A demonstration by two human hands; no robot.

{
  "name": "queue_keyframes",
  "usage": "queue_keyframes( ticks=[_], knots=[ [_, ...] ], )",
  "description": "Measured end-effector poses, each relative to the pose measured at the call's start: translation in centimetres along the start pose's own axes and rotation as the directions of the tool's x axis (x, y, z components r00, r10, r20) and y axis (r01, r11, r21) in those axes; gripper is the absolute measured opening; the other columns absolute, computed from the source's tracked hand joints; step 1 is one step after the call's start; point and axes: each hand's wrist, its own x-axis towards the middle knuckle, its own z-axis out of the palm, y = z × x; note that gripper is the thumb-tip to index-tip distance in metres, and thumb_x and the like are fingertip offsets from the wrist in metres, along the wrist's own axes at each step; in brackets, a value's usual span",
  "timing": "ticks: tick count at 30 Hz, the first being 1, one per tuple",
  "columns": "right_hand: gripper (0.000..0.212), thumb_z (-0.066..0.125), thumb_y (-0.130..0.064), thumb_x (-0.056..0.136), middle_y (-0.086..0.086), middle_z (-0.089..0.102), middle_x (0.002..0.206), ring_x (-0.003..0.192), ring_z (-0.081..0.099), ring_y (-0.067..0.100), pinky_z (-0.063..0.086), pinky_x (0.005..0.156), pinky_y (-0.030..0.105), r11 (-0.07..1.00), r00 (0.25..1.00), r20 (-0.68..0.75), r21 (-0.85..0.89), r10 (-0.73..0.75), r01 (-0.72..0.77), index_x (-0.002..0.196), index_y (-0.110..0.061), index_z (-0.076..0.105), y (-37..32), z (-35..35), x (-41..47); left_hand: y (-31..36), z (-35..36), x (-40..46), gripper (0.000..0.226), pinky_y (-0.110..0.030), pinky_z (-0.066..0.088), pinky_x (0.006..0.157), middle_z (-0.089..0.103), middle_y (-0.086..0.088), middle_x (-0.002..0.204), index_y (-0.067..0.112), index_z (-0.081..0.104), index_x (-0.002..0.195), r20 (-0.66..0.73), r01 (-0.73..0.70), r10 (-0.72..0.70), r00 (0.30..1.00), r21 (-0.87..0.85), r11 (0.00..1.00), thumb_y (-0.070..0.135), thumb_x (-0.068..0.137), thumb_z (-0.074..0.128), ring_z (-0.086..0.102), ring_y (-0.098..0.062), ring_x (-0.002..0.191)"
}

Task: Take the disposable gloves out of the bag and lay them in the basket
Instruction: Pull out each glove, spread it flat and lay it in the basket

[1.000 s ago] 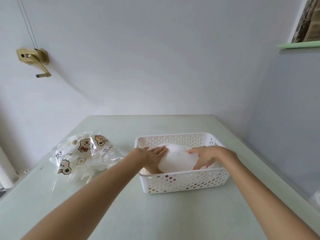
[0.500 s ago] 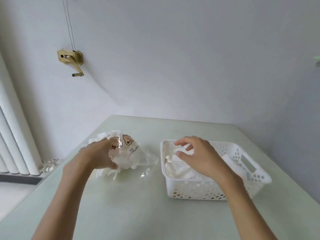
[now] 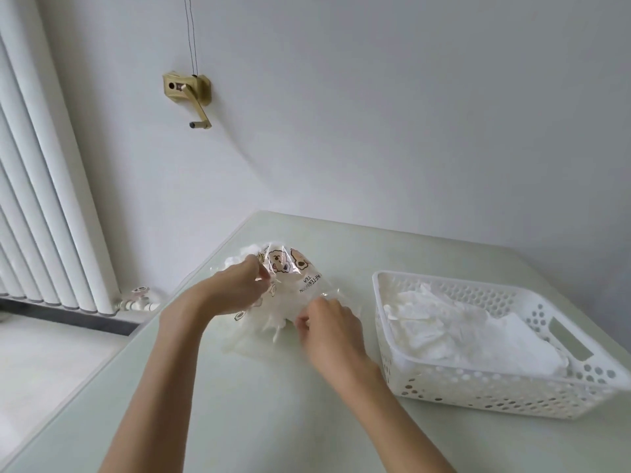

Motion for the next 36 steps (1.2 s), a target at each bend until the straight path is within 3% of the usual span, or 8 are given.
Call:
queue_keyframes(
  ticks=[3,7,10,14,22,29,33,36],
  knots=[
    [0.028,0.055,-0.036,0.093,0.008,0.067,0.108,0.104,0.062,0.029,0.036,0.069,0.029,0.998,0.999,0.018,0.033,0.048,-0.048,0.097,-0.012,0.068,-1.1,1.8,0.7,-0.7,-0.5,0.0,0.018,-0.044,0.05,0.094,0.056,-0.001,0.121,0.018,0.045,0.108,-0.003,-0.011,0.011,1.0,-0.115,0.993,0.034,0.099,0.043,0.061,-0.025,0.101],
    [0.024,0.052,-0.031,0.096,0.007,0.065,0.112,0.106,0.062,0.028,0.041,0.074,0.029,0.996,0.997,-0.013,0.025,0.08,-0.08,0.1,-0.012,0.065,-2.0,3.0,1.2,0.0,-0.5,-0.8,0.046,-0.031,0.042,0.097,0.045,0.003,0.135,0.029,0.044,0.129,0.091,-0.074,0.066,0.994,0.087,0.993,0.05,0.09,0.056,0.051,-0.015,0.116],
    [0.019,0.053,-0.022,0.092,0.012,0.064,0.093,0.094,0.059,0.036,0.038,0.066,0.031,0.999,0.999,0.006,0.021,0.033,-0.033,0.073,-0.02,0.054,-1.6,2.2,0.7,0.0,0.0,-1.1,0.094,-0.041,0.018,0.118,0.001,0.012,0.16,0.034,0.01,0.151,0.216,-0.103,0.041,0.976,0.284,0.953,0.056,0.08,0.066,0.01,-0.017,0.147],
    [0.019,0.063,-0.025,0.084,0.006,0.065,0.076,0.08,0.061,0.031,0.037,0.059,0.03,1.0,0.998,0.059,-0.006,-0.019,0.019,0.071,-0.011,0.066,0.7,-0.5,-0.9,-0.3,0.6,-0.3,0.098,-0.05,0.004,0.119,-0.022,0.012,0.157,0.037,-0.011,0.15,0.291,-0.061,-0.066,0.954,0.405,0.912,0.047,0.086,0.063,-0.017,-0.019,0.146],
    [0.011,0.071,-0.029,0.078,-0.001,0.07,0.071,0.073,0.062,0.017,0.047,0.066,0.026,0.999,0.981,0.194,0.032,0.005,-0.012,0.078,-0.019,0.074,2.8,-7.1,-2.8,-0.8,0.6,-0.1,0.093,-0.047,0.011,0.119,-0.011,0.014,0.159,0.04,0.003,0.151,0.279,-0.067,-0.042,0.959,0.371,0.926,0.036,0.084,0.068,-0.009,-0.016,0.148],
    [0.014,0.065,-0.028,0.087,-0.005,0.059,0.085,0.063,0.052,0.001,0.039,0.065,0.017,0.929,0.961,0.274,0.346,0.033,-0.131,0.076,-0.019,0.067,4.1,-9.7,-2.5,-0.9,0.4,-0.2,0.089,-0.044,0.017,0.118,0.0,0.013,0.159,0.042,0.017,0.149,0.218,-0.063,-0.015,0.976,0.343,0.937,0.033,0.08,0.073,0.001,-0.015,0.147],
    [0.015,0.055,-0.02,0.094,-0.005,0.062,0.083,0.069,0.062,0.004,0.046,0.067,0.018,0.786,0.965,0.26,0.588,0.041,-0.192,0.085,-0.01,0.062,3.9,-9.5,-2.1,0.4,-1.1,-1.5,0.071,-0.036,0.012,0.118,0.009,0.017,0.158,0.042,0.031,0.144,0.123,-0.226,0.205,0.971,0.184,0.957,0.053,0.082,0.064,0.0,-0.004,0.146],
    [0.016,0.059,-0.025,0.092,-0.005,0.067,0.086,0.066,0.065,0.006,0.047,0.066,0.022,0.788,0.992,0.091,0.603,0.088,-0.125,0.085,-0.012,0.064,3.6,-7.8,-1.5,2.5,-1.4,-3.0,0.075,-0.025,0.023,0.112,0.026,0.031,0.143,0.049,0.043,0.134,0.042,-0.38,0.38,0.924,-0.018,0.925,0.069,0.064,0.061,0.023,0.006,0.135]
  ],
)
